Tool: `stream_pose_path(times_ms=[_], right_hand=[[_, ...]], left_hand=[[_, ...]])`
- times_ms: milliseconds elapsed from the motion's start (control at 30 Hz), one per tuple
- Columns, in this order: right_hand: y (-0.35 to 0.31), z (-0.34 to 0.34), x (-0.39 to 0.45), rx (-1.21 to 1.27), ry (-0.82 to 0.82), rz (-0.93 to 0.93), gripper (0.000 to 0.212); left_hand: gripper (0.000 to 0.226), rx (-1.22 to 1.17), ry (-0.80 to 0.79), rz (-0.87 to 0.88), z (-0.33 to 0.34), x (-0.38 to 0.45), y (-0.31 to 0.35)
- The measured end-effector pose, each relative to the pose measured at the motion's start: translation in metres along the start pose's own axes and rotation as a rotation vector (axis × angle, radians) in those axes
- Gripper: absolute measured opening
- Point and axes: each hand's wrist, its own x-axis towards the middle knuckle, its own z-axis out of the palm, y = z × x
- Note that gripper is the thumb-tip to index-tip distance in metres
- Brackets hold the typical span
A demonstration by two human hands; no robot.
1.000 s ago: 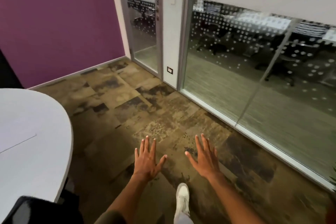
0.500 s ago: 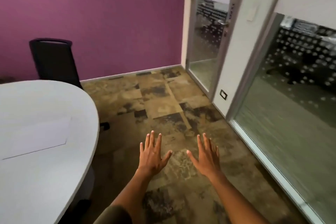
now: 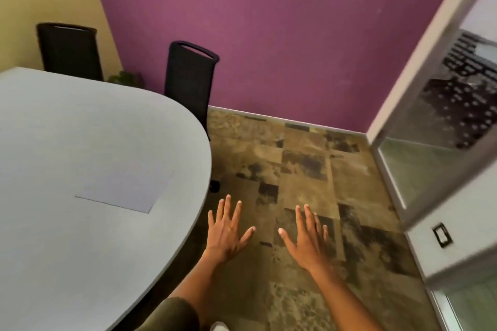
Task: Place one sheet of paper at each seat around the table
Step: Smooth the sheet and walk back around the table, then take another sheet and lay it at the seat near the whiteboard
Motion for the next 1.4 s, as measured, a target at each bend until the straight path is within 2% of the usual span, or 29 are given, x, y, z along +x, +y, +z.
stream_pose_path(times_ms=[133,267,633,933,1233,1400], right_hand=[[-0.048,0.004,0.084,0.005,-0.048,-0.092,0.086],[-0.109,0.011,0.146,-0.005,-0.090,-0.241,0.086],[-0.297,0.078,0.275,0.032,-0.342,-0.666,0.089],[-0.402,0.132,0.354,-0.041,-0.589,-0.930,0.088],[-0.459,0.177,0.381,-0.093,-0.733,-0.993,0.082],[-0.477,0.198,0.380,-0.041,-0.826,-0.875,0.078]], left_hand=[[0.087,-0.029,0.041,-0.118,-0.014,0.059,-0.046],[0.087,-0.079,0.092,-0.271,-0.027,0.084,-0.097],[0.085,-0.103,0.082,-0.812,-0.046,0.087,-0.235],[0.083,-0.283,0.075,-1.207,-0.039,0.113,-0.283],[0.082,-0.545,0.100,-1.455,-0.016,0.130,-0.304],[0.081,-0.846,0.335,-1.516,-0.009,0.151,-0.312]])
